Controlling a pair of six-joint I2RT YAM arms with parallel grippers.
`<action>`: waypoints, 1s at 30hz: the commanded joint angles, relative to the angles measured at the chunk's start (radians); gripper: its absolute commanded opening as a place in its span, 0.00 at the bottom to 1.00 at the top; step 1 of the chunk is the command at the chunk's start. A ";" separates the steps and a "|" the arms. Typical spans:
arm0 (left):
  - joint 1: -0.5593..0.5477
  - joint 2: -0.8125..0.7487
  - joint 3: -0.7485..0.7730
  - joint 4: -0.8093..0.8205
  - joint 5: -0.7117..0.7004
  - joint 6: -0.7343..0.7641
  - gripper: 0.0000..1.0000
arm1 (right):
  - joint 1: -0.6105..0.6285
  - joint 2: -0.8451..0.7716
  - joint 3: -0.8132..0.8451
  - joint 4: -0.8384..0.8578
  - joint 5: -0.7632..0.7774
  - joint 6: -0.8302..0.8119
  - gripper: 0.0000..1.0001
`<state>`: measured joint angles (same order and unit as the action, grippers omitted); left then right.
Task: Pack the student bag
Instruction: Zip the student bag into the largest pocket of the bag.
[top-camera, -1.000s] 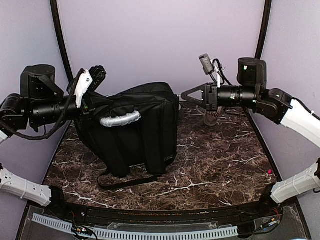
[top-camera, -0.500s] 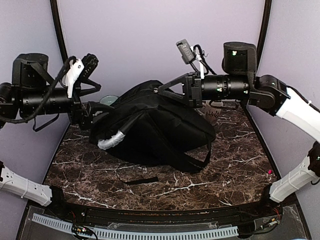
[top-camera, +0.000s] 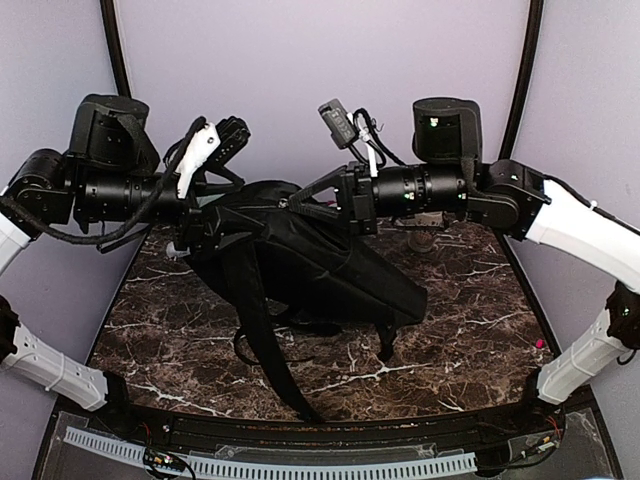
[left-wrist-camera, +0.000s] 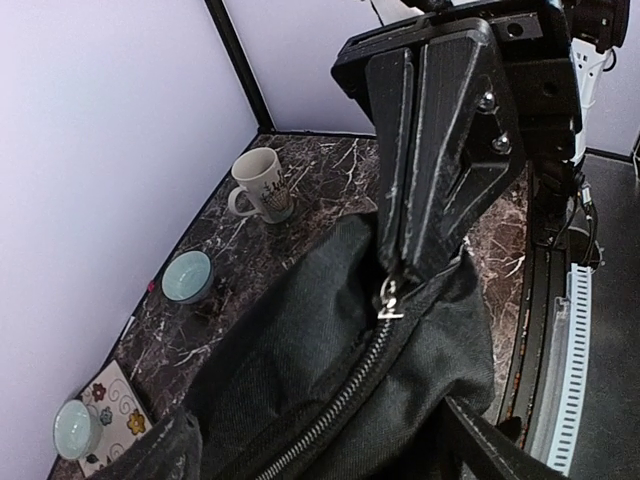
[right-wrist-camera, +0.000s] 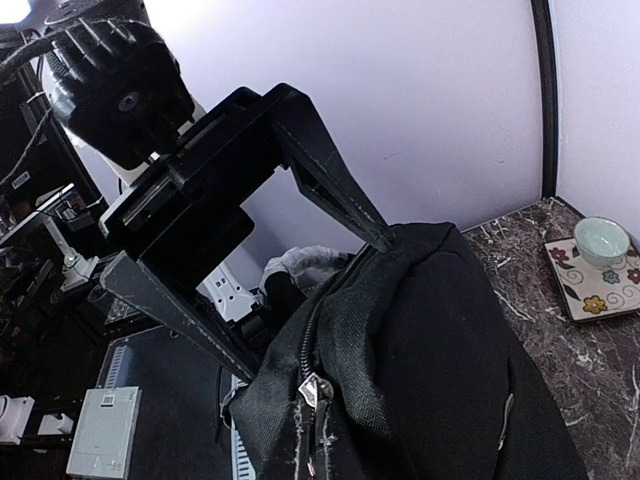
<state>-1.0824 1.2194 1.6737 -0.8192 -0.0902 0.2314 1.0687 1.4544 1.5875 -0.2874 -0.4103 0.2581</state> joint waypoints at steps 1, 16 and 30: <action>0.085 -0.026 -0.037 0.000 0.007 0.084 0.81 | -0.009 -0.068 -0.015 0.072 0.031 -0.017 0.00; 0.155 0.201 0.178 -0.093 0.286 0.131 0.33 | -0.016 -0.221 -0.139 0.103 0.101 0.055 0.00; 0.045 0.252 0.402 -0.282 0.315 0.035 0.79 | -0.013 -0.378 -0.335 0.162 0.245 0.138 0.00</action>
<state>-0.9657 1.5009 2.0403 -1.0031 0.2379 0.2939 1.0580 1.0954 1.2503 -0.2462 -0.2211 0.3794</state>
